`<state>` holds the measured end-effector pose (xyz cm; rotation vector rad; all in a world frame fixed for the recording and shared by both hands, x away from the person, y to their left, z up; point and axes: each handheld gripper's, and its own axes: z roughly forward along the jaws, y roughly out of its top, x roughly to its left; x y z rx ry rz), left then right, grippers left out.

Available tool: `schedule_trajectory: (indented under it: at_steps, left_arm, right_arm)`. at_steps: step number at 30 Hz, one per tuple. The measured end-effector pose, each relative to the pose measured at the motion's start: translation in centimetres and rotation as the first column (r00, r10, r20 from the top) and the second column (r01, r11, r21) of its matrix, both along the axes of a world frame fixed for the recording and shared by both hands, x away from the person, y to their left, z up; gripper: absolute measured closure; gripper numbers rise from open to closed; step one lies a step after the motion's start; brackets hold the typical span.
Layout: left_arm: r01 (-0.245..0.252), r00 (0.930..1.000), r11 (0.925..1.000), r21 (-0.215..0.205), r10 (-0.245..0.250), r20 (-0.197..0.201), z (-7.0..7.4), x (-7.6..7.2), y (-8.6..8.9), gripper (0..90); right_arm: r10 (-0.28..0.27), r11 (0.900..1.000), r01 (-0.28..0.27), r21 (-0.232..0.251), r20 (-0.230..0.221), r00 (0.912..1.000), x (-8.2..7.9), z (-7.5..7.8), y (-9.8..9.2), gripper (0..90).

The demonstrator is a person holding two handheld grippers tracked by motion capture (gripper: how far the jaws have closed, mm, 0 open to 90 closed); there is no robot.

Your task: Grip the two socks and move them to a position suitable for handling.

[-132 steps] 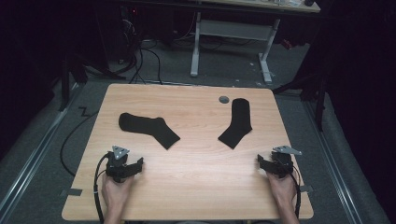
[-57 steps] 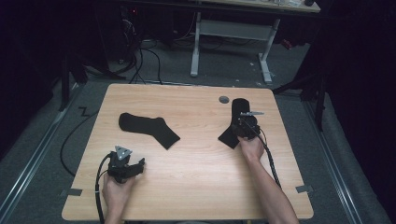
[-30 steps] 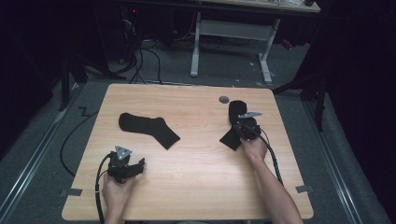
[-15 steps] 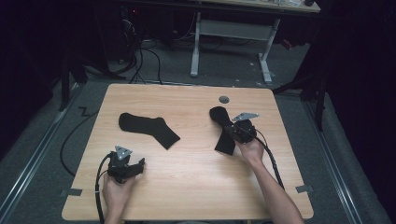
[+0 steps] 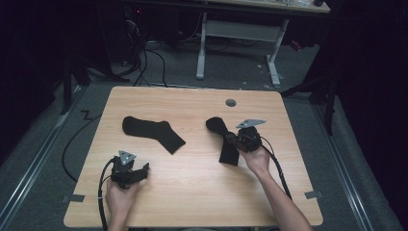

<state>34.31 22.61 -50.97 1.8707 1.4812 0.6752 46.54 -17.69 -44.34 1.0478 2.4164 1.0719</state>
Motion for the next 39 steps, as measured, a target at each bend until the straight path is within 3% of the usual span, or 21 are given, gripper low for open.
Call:
schedule_trajectory:
  at_steps: [14,24,39]
  left_arm:
    - [0.000,1.0000,1.0000,0.000,0.000,0.001,0.0,0.0,-0.1,28.2]
    - [0.001,1.0000,1.0000,0.000,-0.001,0.000,0.0,0.0,-0.1,28.1]
    - [0.000,1.0000,1.0000,0.000,0.000,0.001,0.0,0.0,-0.1,28.0]
  right_arm:
    - [0.054,0.998,-0.053,0.021,-0.038,0.9978,-3.0,0.2,0.9,86.3]
    - [0.095,0.995,-0.094,0.037,-0.049,0.9942,-4.5,-1.2,2.1,85.7]
    - [0.117,0.993,-0.117,-0.004,-0.066,0.9910,-5.3,-4.0,3.1,82.6]
